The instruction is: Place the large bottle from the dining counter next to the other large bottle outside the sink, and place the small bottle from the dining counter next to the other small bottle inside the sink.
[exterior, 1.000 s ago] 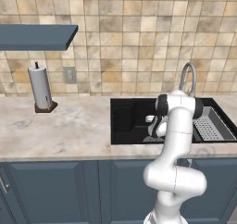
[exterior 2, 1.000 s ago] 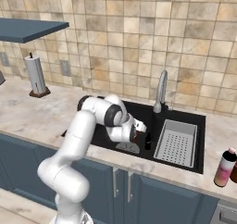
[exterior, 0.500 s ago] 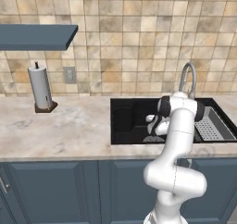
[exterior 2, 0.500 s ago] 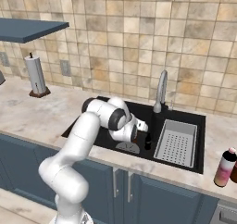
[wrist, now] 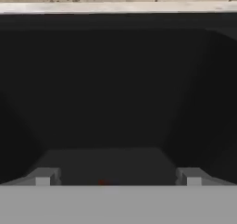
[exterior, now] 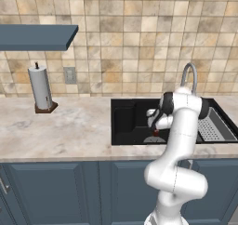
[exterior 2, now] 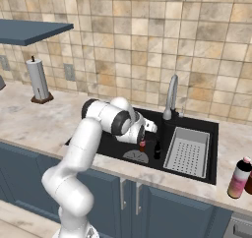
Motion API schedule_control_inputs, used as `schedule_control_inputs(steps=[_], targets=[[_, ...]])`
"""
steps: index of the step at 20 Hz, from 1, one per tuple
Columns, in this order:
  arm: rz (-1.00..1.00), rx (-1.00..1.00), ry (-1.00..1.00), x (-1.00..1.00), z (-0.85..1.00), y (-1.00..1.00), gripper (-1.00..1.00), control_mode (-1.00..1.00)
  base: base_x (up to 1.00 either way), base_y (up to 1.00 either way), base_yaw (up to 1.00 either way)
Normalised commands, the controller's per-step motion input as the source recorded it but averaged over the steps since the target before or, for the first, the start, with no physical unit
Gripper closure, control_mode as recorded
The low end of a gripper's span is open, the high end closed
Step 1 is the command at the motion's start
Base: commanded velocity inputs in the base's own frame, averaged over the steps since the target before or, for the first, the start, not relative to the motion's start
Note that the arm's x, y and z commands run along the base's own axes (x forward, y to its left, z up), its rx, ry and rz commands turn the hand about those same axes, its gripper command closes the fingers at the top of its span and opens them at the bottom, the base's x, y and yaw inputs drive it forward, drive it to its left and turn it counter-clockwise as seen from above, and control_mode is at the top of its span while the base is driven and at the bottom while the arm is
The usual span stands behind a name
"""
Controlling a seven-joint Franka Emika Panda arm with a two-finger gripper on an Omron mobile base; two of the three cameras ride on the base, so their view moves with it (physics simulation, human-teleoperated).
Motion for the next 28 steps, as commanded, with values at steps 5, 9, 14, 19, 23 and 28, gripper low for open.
schedule_control_inputs(steps=[5,9,14,19,23,28], targets=[[0.00,0.00,0.00,0.00,0.33,0.37,-1.00,-1.00,0.00,0.00,0.00],[0.00,0.00,0.00,-0.07,0.50,0.32,-1.00,-1.00,0.00,0.00,0.00],[0.00,-0.02,-0.01,-0.32,0.67,0.19,-1.00,-1.00,0.00,0.00,0.00],[0.00,-0.03,-0.03,-0.52,0.55,0.12,-1.00,-1.00,0.00,0.00,0.00],[0.00,-0.03,-0.07,-0.76,0.29,0.01,-1.00,-1.00,0.00,0.00,0.00],[0.00,-0.02,-0.08,-0.69,0.41,0.00,-1.00,-1.00,0.00,0.00,0.00]])
